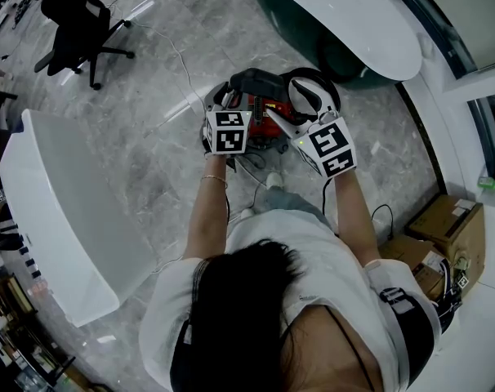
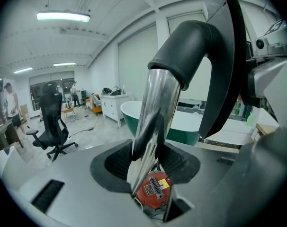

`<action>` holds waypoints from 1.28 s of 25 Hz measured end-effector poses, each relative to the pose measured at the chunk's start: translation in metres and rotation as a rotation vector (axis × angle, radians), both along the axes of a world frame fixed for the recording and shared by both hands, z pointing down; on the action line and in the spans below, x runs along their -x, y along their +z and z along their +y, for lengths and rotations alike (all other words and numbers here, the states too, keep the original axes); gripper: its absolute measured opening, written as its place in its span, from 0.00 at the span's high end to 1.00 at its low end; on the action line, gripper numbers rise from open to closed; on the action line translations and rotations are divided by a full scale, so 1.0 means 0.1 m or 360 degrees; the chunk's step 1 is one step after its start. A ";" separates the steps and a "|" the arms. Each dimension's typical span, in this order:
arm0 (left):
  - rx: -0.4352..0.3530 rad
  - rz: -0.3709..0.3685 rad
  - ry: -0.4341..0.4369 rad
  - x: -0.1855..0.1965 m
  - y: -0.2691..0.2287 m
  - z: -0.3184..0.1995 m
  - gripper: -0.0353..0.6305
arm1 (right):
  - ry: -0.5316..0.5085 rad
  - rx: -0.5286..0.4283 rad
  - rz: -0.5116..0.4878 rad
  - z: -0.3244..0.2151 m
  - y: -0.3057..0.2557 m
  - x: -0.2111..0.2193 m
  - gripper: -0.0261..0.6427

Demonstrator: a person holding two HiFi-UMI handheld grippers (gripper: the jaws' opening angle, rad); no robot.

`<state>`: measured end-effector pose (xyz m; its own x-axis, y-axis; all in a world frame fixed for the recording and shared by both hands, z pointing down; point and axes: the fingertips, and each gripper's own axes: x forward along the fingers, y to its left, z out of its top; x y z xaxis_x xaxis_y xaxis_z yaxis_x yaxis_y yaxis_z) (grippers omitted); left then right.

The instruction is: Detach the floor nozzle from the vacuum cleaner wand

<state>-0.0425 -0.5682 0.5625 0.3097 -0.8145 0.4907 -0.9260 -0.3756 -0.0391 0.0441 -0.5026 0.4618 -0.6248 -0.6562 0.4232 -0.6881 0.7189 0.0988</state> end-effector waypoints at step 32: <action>0.0050 -0.0014 0.0079 -0.09 0.02 0.02 0.69 | -0.0355 0.0019 0.0158 -0.17 0.32 0.23 0.69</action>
